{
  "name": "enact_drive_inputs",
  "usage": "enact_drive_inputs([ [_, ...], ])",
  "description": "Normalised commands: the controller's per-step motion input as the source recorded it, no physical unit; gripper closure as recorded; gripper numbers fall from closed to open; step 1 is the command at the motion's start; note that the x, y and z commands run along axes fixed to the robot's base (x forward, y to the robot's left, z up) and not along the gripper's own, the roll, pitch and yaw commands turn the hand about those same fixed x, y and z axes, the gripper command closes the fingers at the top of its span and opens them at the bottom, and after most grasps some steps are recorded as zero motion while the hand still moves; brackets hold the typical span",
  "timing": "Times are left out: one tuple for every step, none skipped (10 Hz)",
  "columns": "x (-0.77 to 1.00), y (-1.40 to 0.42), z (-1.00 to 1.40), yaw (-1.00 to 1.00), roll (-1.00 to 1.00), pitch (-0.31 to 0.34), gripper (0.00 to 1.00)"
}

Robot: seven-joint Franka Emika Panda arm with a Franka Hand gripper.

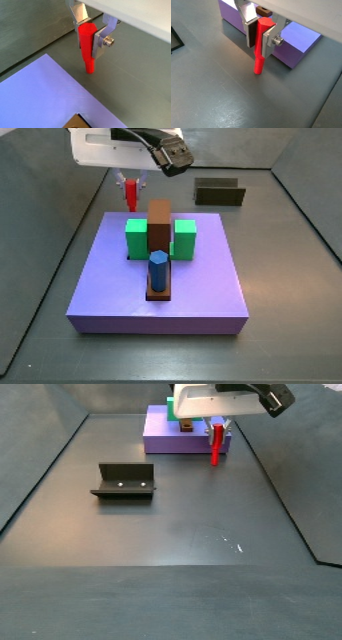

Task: Pick up the red object. Move up. Move to above the board. Insert the red object.
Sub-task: Pick up the red object, then move up, then move to above the board.

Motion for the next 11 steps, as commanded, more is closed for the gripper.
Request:
enact_drive_inputs([
  [0.0,0.0,0.0,0.0,0.0,0.0,1.0],
  [0.0,0.0,0.0,0.0,0.0,0.0,1.0],
  [0.0,0.0,0.83,0.0,0.0,0.0,1.0],
  [-0.05,0.03,0.8,-0.05,0.0,0.026,1.0],
  [-0.07,0.02,0.53,-0.04,-0.02,0.045,1.0],
  [-0.03,0.01,0.24,-0.02,-0.04,0.019,1.0],
  [0.0,0.0,1.4,0.0,0.0,0.0,1.0],
  [-0.01,0.0,1.4,0.01,0.0,0.031,1.0],
  [-0.05,0.0,1.4,0.0,-0.03,0.012,1.0],
  [-0.02,0.0,1.4,0.0,-0.04,0.003,1.0],
  [0.05,-0.01,1.4,0.0,-0.05,0.066,1.0],
])
